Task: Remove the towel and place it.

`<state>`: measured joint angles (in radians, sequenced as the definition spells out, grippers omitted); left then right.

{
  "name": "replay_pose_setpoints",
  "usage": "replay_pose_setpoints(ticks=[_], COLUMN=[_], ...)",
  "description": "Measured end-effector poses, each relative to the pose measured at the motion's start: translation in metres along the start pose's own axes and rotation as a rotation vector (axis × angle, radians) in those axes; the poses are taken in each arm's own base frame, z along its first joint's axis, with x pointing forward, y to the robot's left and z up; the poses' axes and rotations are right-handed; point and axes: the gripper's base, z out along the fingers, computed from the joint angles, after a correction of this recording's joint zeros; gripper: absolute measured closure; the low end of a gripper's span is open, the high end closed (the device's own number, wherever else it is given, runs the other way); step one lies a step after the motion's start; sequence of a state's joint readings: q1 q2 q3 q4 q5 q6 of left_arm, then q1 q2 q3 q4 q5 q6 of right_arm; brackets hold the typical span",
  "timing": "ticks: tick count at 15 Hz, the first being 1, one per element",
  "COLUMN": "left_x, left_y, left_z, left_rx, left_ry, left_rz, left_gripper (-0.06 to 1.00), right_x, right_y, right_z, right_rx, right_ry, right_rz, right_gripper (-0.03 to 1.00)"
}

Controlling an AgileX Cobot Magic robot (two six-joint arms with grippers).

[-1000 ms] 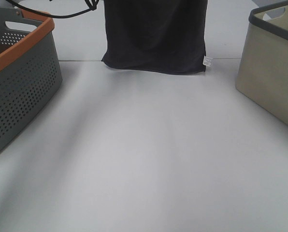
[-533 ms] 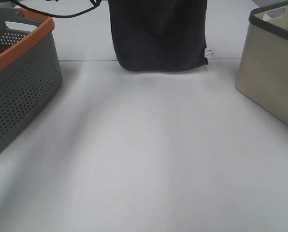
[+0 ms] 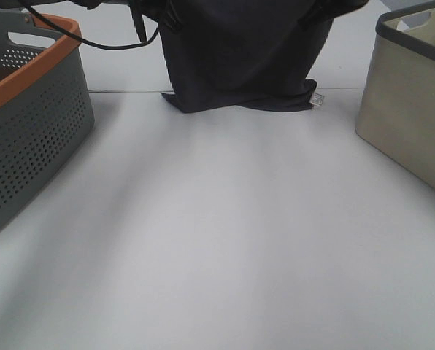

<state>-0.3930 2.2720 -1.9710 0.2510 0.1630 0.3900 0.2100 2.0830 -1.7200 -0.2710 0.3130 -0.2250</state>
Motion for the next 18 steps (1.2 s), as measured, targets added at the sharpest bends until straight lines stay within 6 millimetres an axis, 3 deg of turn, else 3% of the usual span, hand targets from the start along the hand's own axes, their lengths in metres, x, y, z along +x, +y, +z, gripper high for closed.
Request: replay_pose_setpoints(ticks=[3, 6, 10, 15, 18], left_x=[0.004, 0.021, 0.038, 0.033, 0.04], left_y=[-0.028, -0.049, -0.072, -0.084, -0.086], left_z=[-0.006, -0.017, -0.045, -0.052, -0.07], left_rx=[0.126, 0.286, 0.62, 0.757, 0.781], left_ry=[0.2, 0.464, 0.769, 0.756, 0.799], left_rz=[0.02, -0.001, -0.037, -0.117, -0.12], left_gripper=[0.94, 0.94, 0.94, 0.94, 0.94], right_x=[0.018, 0.032, 0.048, 0.055, 0.08], right_y=[0.018, 0.04, 0.05, 0.057, 0.072], right_z=[-0.004, -0.016, -0.034, -0.039, -0.037], right_rx=[-0.202, -0.461, -0.646, -0.715, -0.775], right_ry=[0.202, 0.375, 0.597, 0.663, 0.755], right_rz=[0.073, 0.022, -0.018, 0.006, 0.03], right_gripper=[0.97, 0.97, 0.97, 0.97, 0.97])
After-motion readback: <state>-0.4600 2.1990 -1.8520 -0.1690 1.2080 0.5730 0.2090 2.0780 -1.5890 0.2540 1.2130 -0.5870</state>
